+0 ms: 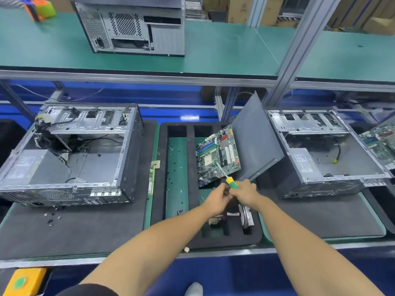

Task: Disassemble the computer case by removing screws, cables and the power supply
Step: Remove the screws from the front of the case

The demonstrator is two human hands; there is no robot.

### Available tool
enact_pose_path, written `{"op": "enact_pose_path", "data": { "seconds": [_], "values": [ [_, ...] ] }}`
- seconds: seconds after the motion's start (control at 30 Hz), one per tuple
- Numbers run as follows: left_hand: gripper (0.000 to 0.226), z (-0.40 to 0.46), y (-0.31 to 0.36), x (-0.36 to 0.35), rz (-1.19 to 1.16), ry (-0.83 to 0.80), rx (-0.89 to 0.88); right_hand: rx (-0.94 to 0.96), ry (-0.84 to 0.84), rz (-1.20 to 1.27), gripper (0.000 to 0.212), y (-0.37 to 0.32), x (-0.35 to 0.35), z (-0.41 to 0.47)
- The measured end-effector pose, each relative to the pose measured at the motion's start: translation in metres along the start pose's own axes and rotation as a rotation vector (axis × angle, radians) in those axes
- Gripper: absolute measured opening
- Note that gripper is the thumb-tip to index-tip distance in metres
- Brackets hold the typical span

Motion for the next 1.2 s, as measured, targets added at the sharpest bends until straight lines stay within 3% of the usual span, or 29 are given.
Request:
{"op": "enact_pose_path", "data": {
  "seconds": [0.03, 0.1, 0.2, 0.27, 0.4, 0.6, 0.73, 0.87, 1.03, 1.2],
  "values": [
    [0.006, -0.003, 0.004, 0.009, -0.088, 0.044, 0.009, 0.039, -0.013, 0.041, 0.025, -0.010, -0.005, 0.001],
    [0.022, -0.009, 0.008, 0.031, -0.262, 0.150, 0.040, 0.119, -0.008, 0.130, 0.032, -0.031, -0.013, 0.003],
    [0.024, -0.023, 0.007, 0.065, -0.321, 0.218, 0.035, 0.192, 0.021, 0.158, 0.049, -0.065, -0.024, 0.003],
    [0.018, -0.033, 0.003, 0.087, -0.373, 0.238, 0.019, 0.260, 0.034, 0.074, 0.042, -0.092, -0.035, 0.003],
    [0.022, -0.056, -0.010, 0.142, -0.360, 0.456, -0.025, 0.411, 0.070, -0.006, 0.023, -0.151, -0.062, -0.002],
    [0.012, -0.114, -0.032, 0.240, -0.289, 0.811, -0.149, 0.602, 0.217, 0.000, 0.048, -0.241, -0.103, -0.013],
    [0.020, -0.149, -0.057, 0.306, -0.453, 0.960, -0.111, 0.653, 0.263, 0.033, 0.060, -0.290, -0.137, -0.025],
    [0.026, -0.186, -0.087, 0.358, -0.493, 1.018, -0.143, 0.735, 0.240, -0.134, 0.070, -0.337, -0.182, -0.035],
    [0.022, -0.243, -0.142, 0.392, -0.373, 1.133, -0.102, 0.916, 0.146, -0.333, 0.071, -0.398, -0.241, -0.053],
    [0.029, -0.301, -0.207, 0.398, -0.217, 1.175, 0.066, 1.002, -0.009, -0.447, 0.083, -0.444, -0.297, -0.063]
  ]
}}
Point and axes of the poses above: each hand's wrist, its own z-axis towards the middle knuckle, its own x-axis out of the back of the hand, y = z × x, the point moved 5 cm from there along z, towards the middle knuckle, and after that the axes turned 1 degree about y, right-handed, at the moved point
